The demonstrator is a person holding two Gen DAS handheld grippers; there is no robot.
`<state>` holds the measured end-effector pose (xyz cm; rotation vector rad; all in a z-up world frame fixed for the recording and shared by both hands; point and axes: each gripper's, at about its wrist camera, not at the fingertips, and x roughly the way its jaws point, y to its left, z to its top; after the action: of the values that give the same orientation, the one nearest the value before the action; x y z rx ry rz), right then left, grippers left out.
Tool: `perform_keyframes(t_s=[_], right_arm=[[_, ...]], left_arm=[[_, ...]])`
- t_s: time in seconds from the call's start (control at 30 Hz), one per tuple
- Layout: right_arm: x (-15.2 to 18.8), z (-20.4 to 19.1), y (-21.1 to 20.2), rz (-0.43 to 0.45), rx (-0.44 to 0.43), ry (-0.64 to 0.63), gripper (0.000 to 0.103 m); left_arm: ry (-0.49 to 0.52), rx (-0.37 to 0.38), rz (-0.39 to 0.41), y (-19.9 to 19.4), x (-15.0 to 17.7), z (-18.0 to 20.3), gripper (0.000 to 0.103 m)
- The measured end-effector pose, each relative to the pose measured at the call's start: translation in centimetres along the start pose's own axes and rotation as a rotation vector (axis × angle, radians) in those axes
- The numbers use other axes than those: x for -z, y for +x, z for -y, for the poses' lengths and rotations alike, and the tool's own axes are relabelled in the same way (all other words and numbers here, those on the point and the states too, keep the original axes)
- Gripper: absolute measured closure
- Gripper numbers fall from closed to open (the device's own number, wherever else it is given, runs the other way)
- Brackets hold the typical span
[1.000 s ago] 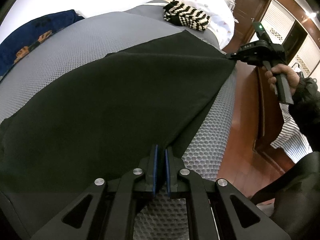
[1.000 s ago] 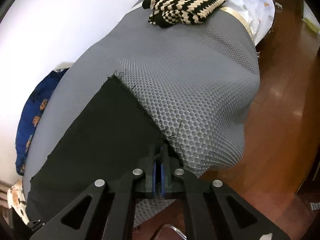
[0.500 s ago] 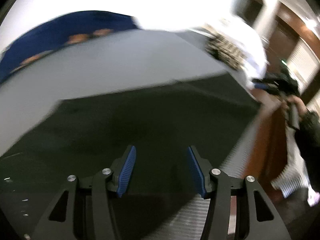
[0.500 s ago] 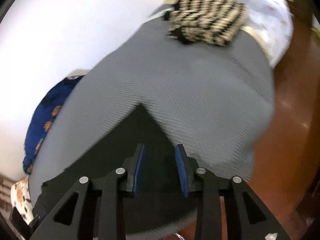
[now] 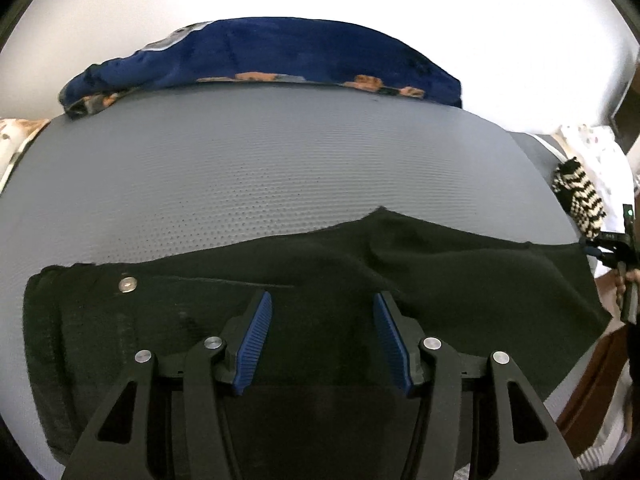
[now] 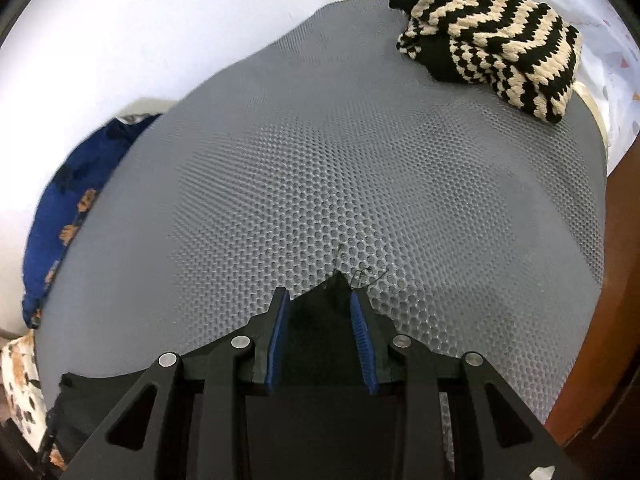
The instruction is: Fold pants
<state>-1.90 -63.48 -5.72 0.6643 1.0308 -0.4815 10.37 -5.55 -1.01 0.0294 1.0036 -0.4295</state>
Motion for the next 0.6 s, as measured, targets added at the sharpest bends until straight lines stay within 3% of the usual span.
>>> perform_keyframes(t_s=[0.2, 0.23, 0.3, 0.37, 0.6], right_arm=[[-0.1, -0.9, 0.7, 0.010, 0.054, -0.036, 0.073], [-0.1, -1.3, 0.8, 0.010, 0.076, -0.058, 0.074], [0.1, -2.0, 1.0, 0.014, 0.128, -0.108, 0.090], [0.3, -2.6, 0.8, 0.028, 0.157, -0.145, 0.095], [1.3, -3.2, -1.7, 0.156, 0.177, -0.153, 0.098]], left_arm=[[0.017, -0.019, -0.004, 0.0, 0.2, 0.3, 0.048], [0.019, -0.021, -0.004, 0.1, 0.1, 0.5, 0.048], [0.017, -0.020, -0.003, 0.2, 0.1, 0.5, 0.047], [0.013, -0.016, -0.003, 0.2, -0.1, 0.3, 0.047], [0.007, -0.005, 0.011, -0.1, -0.2, -0.1, 0.047]])
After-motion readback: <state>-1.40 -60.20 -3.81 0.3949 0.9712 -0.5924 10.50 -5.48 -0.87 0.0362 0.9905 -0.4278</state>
